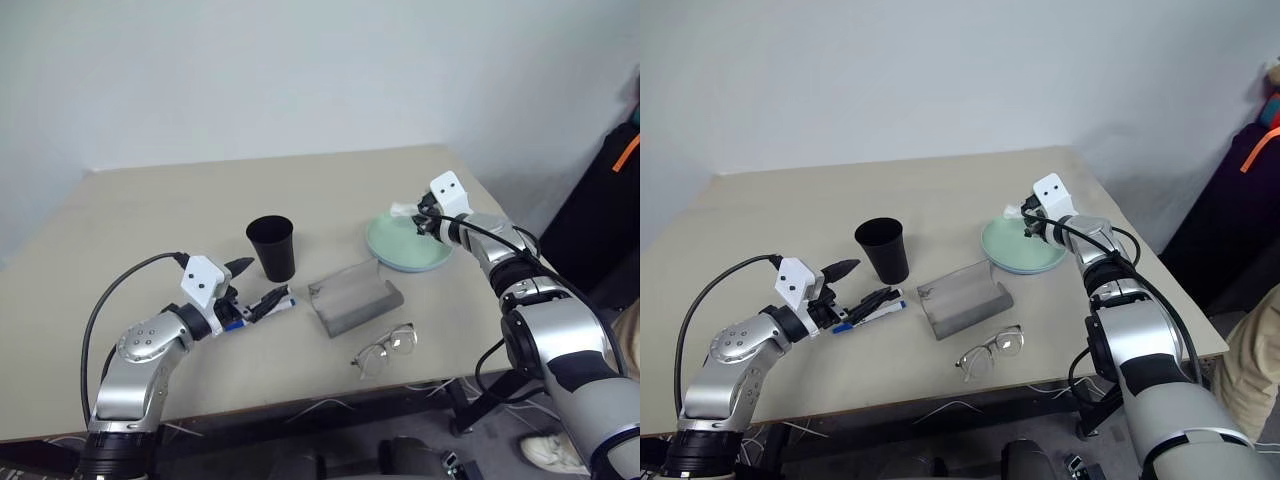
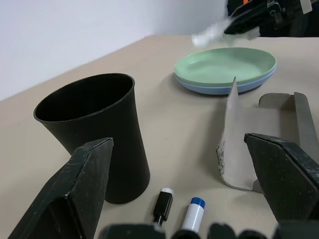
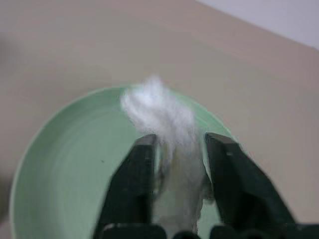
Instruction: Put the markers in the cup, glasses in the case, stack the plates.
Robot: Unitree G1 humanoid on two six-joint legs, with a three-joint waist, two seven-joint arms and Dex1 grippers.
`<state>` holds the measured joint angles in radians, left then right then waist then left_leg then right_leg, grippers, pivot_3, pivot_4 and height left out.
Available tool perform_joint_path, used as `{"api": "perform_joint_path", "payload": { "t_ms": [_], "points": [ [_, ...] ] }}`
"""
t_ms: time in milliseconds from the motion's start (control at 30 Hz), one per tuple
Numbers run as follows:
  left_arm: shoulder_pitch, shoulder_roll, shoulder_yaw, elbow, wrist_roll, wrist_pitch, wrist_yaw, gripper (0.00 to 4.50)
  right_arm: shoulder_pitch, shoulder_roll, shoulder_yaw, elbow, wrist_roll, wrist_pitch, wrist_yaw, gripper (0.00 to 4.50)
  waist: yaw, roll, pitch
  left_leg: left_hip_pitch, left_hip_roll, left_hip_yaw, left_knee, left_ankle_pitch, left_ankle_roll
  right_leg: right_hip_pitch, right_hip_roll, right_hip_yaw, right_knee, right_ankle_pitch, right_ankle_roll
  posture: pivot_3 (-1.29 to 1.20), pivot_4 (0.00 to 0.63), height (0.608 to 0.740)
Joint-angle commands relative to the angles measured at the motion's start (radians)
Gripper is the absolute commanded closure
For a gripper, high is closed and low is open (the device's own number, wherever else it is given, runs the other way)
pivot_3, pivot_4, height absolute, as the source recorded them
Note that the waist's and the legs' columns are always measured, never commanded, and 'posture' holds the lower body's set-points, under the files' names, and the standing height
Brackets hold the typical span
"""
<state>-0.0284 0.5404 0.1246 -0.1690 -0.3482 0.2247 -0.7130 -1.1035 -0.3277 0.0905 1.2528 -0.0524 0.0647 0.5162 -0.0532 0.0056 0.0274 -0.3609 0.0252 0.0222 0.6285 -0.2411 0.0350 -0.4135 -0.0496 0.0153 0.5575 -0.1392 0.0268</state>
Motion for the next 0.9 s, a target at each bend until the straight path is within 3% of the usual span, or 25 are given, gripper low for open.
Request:
{"api": "perform_joint_path", "payload": {
  "t_ms": [33,167,333,633,767,900],
  "points": [
    [-0.014,0.006,0.007,-0.039,0.000,-0.010,0.002,0.00,-0.052,-0.028,-0.031,-0.030,0.000,-0.032,0.000,1.39,0.000,0.000,0.000,0.000,0.000,0.000,0.000,0.000,0.000,0.000,0.000,0.000,0.000,0.000,0.000,0.00,0.000,0.727],
    [-0.040,0.015,0.007,-0.030,-0.002,0.001,-0.005,0.00,-0.054,-0.062,-0.066,-0.092,0.029,-0.031,0.047,0.04,0.001,0.000,0.000,0.000,0.000,0.000,0.000,0.000,0.000,0.000,0.000,0.000,0.001,0.000,0.000,0.00,0.000,0.727],
    [-0.040,0.018,0.009,-0.029,0.001,-0.001,-0.010,0.00,0.006,-0.134,-0.095,-0.286,0.084,0.050,0.227,0.04,0.002,0.000,0.000,0.000,0.000,0.000,0.000,0.000,0.000,0.000,0.000,0.000,0.000,0.000,0.000,0.00,0.000,0.727],
    [-0.054,0.029,-0.008,-0.041,0.006,0.002,-0.024,0.00,0.264,-0.335,-0.077,-0.834,0.223,0.265,0.638,0.04,0.007,0.001,0.000,0.000,0.000,0.000,0.001,0.000,0.000,0.001,-0.001,0.000,-0.001,0.000,0.000,0.00,0.000,0.727],
    [-0.091,0.036,-0.042,-0.074,0.003,0.034,-0.033,0.00,0.330,-0.416,-0.090,-0.945,0.278,0.322,0.739,0.04,0.007,0.000,0.000,0.001,0.001,0.000,0.002,-0.001,-0.002,0.000,-0.001,-0.001,0.000,0.000,0.000,0.00,0.000,0.727],
    [-0.173,0.035,-0.141,-0.152,-0.001,0.186,-0.023,0.00,0.362,-0.482,-0.104,-0.985,0.306,0.345,0.781,0.04,0.011,0.000,0.000,0.001,0.001,0.000,0.002,-0.003,-0.004,0.002,-0.001,-0.002,0.000,0.000,0.000,0.00,0.000,0.727]
  ]
}}
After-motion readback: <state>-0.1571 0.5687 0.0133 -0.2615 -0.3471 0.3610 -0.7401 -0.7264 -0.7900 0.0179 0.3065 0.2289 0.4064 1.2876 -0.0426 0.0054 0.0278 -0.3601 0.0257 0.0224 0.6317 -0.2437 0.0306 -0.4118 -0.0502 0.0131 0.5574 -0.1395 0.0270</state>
